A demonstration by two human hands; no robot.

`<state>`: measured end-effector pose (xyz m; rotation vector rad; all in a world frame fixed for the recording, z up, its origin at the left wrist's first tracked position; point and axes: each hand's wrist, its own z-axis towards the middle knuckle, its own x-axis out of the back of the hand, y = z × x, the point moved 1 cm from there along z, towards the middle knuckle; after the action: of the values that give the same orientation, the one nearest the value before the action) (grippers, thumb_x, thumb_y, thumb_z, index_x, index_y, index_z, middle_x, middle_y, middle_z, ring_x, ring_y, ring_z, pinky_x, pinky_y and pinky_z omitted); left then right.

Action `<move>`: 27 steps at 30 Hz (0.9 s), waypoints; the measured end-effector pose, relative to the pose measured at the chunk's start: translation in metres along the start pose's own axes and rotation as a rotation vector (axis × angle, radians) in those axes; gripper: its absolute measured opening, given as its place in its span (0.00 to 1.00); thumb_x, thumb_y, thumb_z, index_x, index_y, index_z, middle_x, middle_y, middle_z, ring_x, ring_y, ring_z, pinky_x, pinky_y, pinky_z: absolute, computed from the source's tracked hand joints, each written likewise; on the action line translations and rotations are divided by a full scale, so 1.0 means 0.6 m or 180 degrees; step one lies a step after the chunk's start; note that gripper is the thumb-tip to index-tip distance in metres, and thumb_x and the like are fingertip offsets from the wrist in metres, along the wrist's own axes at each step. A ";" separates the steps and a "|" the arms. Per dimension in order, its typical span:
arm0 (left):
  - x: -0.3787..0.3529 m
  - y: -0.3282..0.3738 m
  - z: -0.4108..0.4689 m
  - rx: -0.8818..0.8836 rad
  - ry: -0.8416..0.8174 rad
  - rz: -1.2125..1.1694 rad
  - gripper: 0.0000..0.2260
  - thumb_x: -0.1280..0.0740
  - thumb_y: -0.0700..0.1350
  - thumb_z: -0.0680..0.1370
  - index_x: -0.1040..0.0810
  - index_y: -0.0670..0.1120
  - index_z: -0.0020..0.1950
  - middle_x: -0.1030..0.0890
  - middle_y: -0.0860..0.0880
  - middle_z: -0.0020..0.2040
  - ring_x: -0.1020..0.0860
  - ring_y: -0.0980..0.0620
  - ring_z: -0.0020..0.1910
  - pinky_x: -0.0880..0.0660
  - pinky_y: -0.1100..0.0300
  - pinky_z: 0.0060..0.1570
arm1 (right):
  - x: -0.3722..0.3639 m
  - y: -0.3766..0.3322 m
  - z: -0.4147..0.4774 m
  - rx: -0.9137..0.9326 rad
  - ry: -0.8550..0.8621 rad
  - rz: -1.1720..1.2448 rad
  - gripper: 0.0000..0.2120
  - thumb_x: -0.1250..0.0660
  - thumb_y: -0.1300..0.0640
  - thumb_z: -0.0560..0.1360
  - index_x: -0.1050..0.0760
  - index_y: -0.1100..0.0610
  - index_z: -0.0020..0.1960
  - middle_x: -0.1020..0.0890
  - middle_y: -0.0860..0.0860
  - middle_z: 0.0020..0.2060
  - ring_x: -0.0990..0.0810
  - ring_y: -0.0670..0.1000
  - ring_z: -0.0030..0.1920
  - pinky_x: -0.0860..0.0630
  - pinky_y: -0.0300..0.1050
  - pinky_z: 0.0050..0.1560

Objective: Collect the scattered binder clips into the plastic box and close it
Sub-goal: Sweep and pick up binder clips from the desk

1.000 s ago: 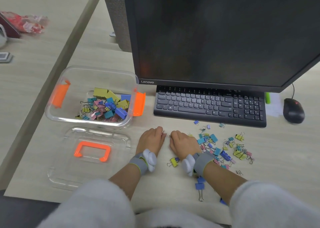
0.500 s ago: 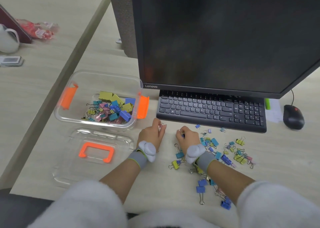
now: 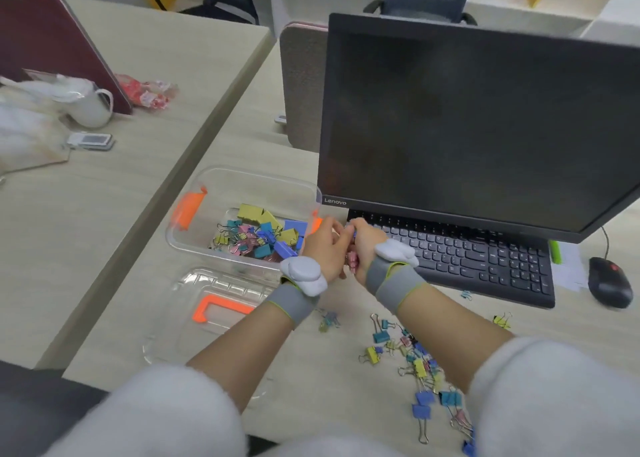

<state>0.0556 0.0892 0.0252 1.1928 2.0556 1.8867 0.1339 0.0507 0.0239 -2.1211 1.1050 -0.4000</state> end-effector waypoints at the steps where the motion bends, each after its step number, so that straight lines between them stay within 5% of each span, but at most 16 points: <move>1: 0.016 0.002 0.006 0.0040 0.0062 -0.0001 0.10 0.39 0.52 0.78 0.33 0.49 0.40 0.23 0.44 0.34 0.26 0.48 0.23 0.34 0.68 0.15 | -0.017 -0.008 -0.002 -0.0006 0.0021 -0.0081 0.14 0.43 0.57 0.73 0.32 0.58 0.29 0.32 0.52 0.14 0.37 0.49 0.12 0.34 0.33 0.21; 8: 0.122 -0.018 0.056 0.0506 0.0370 -0.0181 0.14 0.37 0.57 0.75 0.32 0.51 0.35 0.25 0.50 0.33 0.23 0.44 0.37 0.22 0.51 0.43 | -0.135 -0.036 -0.008 -0.0044 -0.0310 -0.0660 0.15 0.45 0.56 0.73 0.36 0.58 0.28 0.35 0.54 0.12 0.38 0.50 0.12 0.35 0.34 0.23; 11: 0.161 -0.038 0.070 0.0736 0.0314 -0.0377 0.12 0.35 0.52 0.76 0.31 0.49 0.36 0.27 0.46 0.34 0.23 0.44 0.36 0.20 0.43 0.45 | -0.174 -0.030 -0.003 0.0091 -0.0347 -0.0926 0.17 0.47 0.54 0.76 0.37 0.58 0.30 0.32 0.55 0.16 0.35 0.49 0.15 0.36 0.33 0.24; 14: 0.196 -0.057 0.073 0.0832 0.0340 -0.0286 0.07 0.36 0.47 0.76 0.28 0.46 0.40 0.23 0.44 0.34 0.22 0.46 0.30 0.19 0.46 0.37 | -0.213 -0.016 -0.001 0.0230 -0.0565 -0.1083 0.16 0.47 0.54 0.78 0.38 0.55 0.32 0.31 0.54 0.26 0.32 0.49 0.25 0.29 0.38 0.30; 17: 0.223 -0.074 0.073 0.0871 0.0408 0.0002 0.06 0.38 0.43 0.76 0.28 0.49 0.38 0.20 0.41 0.43 0.21 0.42 0.39 0.19 0.46 0.44 | -0.237 -0.006 -0.013 0.0084 -0.0720 -0.1095 0.16 0.46 0.57 0.79 0.35 0.57 0.33 0.30 0.54 0.26 0.29 0.49 0.18 0.34 0.31 0.15; 23: 0.260 -0.100 0.075 0.0839 0.0381 0.0930 0.11 0.41 0.39 0.75 0.23 0.46 0.53 0.19 0.42 0.54 0.22 0.42 0.50 0.30 0.59 0.42 | -0.266 -0.001 -0.016 0.0205 -0.0906 -0.1208 0.11 0.39 0.53 0.78 0.25 0.60 0.50 0.23 0.58 0.43 0.25 0.52 0.32 0.26 0.41 0.33; 25: 0.266 -0.103 0.077 0.0785 0.0262 0.1202 0.14 0.43 0.39 0.75 0.24 0.45 0.58 0.20 0.42 0.57 0.23 0.42 0.54 0.29 0.59 0.46 | -0.265 -0.003 -0.017 0.0150 -0.1002 -0.1178 0.17 0.42 0.49 0.79 0.24 0.62 0.47 0.23 0.59 0.47 0.24 0.51 0.35 0.30 0.38 0.30; 27: 0.270 -0.101 0.077 0.0757 0.0170 0.1352 0.16 0.45 0.38 0.76 0.26 0.44 0.60 0.21 0.41 0.59 0.23 0.41 0.55 0.26 0.55 0.51 | -0.263 -0.003 -0.016 0.0109 -0.1090 -0.1231 0.25 0.47 0.46 0.80 0.22 0.67 0.53 0.21 0.61 0.55 0.20 0.57 0.51 0.29 0.39 0.35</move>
<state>-0.0579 0.2276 0.0289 1.7763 2.2452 1.8851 0.0370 0.1746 0.0394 -2.2653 0.4914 -0.2153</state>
